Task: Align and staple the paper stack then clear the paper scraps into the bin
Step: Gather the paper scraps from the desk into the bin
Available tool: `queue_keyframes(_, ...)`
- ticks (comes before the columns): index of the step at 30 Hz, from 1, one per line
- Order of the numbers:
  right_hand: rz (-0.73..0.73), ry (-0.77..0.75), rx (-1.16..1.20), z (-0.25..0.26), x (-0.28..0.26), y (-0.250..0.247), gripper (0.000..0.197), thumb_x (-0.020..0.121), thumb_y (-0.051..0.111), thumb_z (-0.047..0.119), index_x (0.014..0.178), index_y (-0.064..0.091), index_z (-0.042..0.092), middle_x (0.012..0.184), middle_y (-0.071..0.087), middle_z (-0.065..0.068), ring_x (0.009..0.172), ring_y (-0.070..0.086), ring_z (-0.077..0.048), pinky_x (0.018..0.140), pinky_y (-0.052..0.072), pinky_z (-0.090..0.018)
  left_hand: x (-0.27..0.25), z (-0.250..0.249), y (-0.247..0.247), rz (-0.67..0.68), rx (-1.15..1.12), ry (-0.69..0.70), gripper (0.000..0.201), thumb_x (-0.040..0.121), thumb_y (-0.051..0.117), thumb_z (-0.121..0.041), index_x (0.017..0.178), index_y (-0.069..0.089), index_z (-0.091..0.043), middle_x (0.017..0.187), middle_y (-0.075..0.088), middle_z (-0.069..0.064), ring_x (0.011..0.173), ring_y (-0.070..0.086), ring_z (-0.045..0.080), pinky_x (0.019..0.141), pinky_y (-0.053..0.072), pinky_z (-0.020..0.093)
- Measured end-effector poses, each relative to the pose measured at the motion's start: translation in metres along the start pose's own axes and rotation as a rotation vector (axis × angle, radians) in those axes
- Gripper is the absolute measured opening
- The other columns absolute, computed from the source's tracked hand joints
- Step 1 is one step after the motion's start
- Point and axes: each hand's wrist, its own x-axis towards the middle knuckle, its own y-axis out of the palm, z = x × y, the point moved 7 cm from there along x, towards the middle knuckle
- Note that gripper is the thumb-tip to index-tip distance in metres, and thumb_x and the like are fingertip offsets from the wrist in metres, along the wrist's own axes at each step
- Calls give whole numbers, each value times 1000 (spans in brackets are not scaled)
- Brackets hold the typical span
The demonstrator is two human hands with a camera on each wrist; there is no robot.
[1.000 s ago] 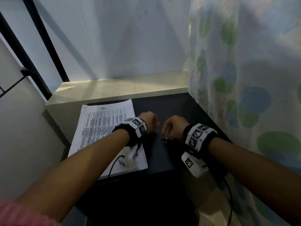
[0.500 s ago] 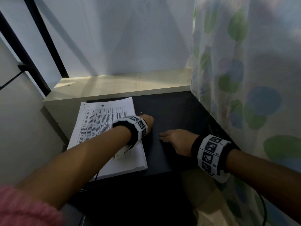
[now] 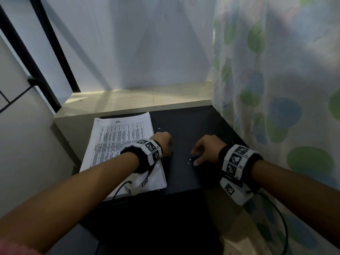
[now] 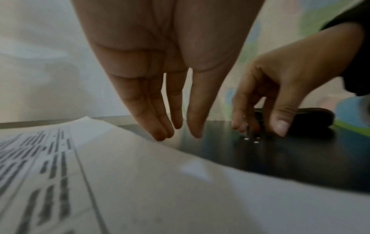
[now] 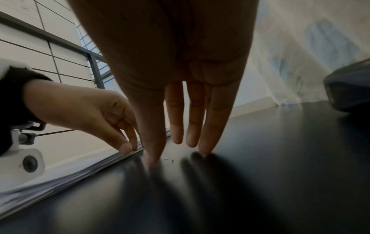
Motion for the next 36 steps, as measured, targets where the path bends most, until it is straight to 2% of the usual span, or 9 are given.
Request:
queue_keyframes(5, 11, 21, 84, 2, 9, 10, 41, 65, 85, 22, 103, 74, 9, 103, 74, -4, 95, 68, -15, 76, 48, -17, 7, -1, 7, 73, -27, -3, 41, 75, 77, -20, 113, 69, -7, 115, 70, 10, 107, 66, 25, 93, 53, 32)
queue_keyframes(9, 10, 27, 183, -3, 13, 13, 24, 72, 80, 12, 93, 76, 3, 98, 75, -8, 64, 62, -3, 60, 53, -8, 12, -6, 9, 80, -108, 11, 33, 75, 77, -15, 107, 72, -10, 112, 72, 8, 104, 67, 23, 92, 53, 29)
queue_keyframes(11, 1, 31, 191, -5, 14, 14, 20, 74, 78, 11, 91, 76, 1, 97, 75, -8, 61, 59, -1, 60, 54, -10, 14, -8, 11, 86, -135, 11, 29, 75, 77, -12, 104, 73, -10, 110, 72, 9, 103, 68, 22, 92, 54, 29)
queue_keyframes(17, -26, 15, 72, 4, 10, 16, 14, 83, 68, 9, 93, 72, 1, 89, 70, -9, 71, 65, -16, 62, 53, -21, 13, -18, 12, 91, -136, 19, 28, 75, 76, -13, 102, 74, -10, 109, 72, 9, 103, 68, 24, 93, 54, 32)
queue_keyframes(22, 13, 57, 4, 6, 8, 25, 20, 91, 56, 13, 104, 68, 3, 110, 69, -11, 105, 63, -26, 87, 47, -28, 3, -26, 16, 102, -179, 57, 31, 72, 79, -16, 101, 73, -9, 108, 73, 9, 101, 68, 22, 86, 53, 28)
queue_keyframes(24, 17, 80, 102, -2, 11, 23, 19, 93, 54, 13, 96, 69, 2, 91, 69, -9, 88, 66, -28, 76, 51, -29, -1, -30, 16, 102, -201, 70, 31, 72, 79, -17, 101, 73, -10, 107, 73, 9, 101, 68, 22, 86, 52, 27)
queue_keyframes(27, -31, 126, 256, -20, 13, 17, 30, 94, 51, 11, 65, 58, 15, 63, 57, -1, 54, 56, -18, 56, 48, -23, -5, -35, 15, 95, -231, 90, 29, 71, 80, -17, 99, 74, -10, 105, 74, 8, 100, 69, 21, 88, 52, 27)
queue_keyframes(33, -26, 145, 268, -30, 10, 19, 15, 92, 55, 13, 85, 66, 7, 63, 56, 2, 56, 56, -16, 62, 51, -26, -5, -43, 13, 85, -212, 103, 26, 71, 80, -16, 95, 77, -9, 102, 74, 8, 98, 69, 22, 88, 53, 27)
queue_keyframes(36, -46, 148, 270, -31, 10, 20, 24, 91, 57, 13, 67, 61, 16, 63, 57, 5, 56, 57, -15, 58, 51, -23, -4, -49, 12, 78, -160, 93, 24, 73, 78, -16, 95, 76, -9, 103, 74, 9, 97, 69, 24, 86, 53, 28)
